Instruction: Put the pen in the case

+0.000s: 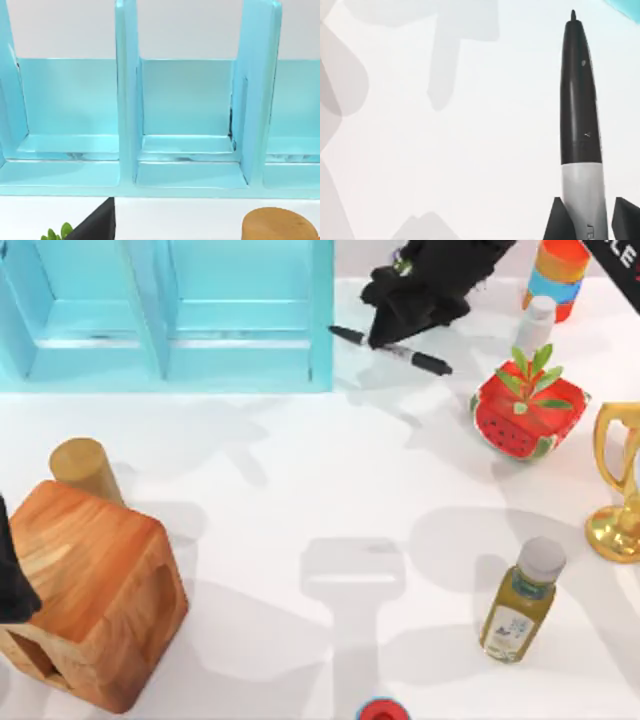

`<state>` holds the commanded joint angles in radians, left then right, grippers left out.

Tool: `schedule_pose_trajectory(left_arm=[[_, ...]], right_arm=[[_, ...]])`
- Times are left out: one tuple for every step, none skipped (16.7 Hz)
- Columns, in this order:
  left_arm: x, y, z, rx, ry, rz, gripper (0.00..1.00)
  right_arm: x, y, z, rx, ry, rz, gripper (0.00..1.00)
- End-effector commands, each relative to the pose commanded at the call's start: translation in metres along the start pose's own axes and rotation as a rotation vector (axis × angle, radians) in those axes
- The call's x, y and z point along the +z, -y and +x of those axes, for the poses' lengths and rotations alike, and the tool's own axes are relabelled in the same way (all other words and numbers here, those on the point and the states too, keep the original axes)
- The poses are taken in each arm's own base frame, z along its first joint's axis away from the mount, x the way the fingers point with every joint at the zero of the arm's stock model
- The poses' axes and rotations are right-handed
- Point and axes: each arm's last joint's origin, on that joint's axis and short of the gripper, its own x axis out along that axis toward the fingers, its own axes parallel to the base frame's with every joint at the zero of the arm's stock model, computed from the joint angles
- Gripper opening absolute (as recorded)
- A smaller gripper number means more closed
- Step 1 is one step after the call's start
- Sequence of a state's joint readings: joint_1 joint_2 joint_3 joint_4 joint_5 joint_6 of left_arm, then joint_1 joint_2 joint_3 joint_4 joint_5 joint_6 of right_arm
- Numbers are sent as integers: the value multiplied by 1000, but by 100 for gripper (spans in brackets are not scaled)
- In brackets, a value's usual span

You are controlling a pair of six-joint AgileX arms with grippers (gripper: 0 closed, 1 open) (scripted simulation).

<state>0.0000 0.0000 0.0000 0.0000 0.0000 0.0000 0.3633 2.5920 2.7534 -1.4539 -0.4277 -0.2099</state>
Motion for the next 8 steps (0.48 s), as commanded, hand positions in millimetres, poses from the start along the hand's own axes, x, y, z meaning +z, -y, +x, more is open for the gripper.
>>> schedule_pose_trajectory(left_arm=[[0,0,0,0,0,0,100],[0,0,0,0,0,0,100],[0,0,0,0,0,0,100],[0,0,0,0,0,0,100],[0,0,0,0,0,0,100],[0,0,0,0,0,0,100],[0,0,0,0,0,0,100],[0,0,0,0,0,0,100]], right_arm=[[-6,19,-20,-103,8,131,0],[-14,38,-39,-209,14,274,0],[-24,57,-56,-316,20,427,0],[-36,75,-71,-423,24,585,0],[-49,93,-83,-530,27,745,0],[-64,109,-93,-636,29,900,0],[-78,124,-101,-740,30,1049,0],[-93,138,-107,-843,31,1187,0]])
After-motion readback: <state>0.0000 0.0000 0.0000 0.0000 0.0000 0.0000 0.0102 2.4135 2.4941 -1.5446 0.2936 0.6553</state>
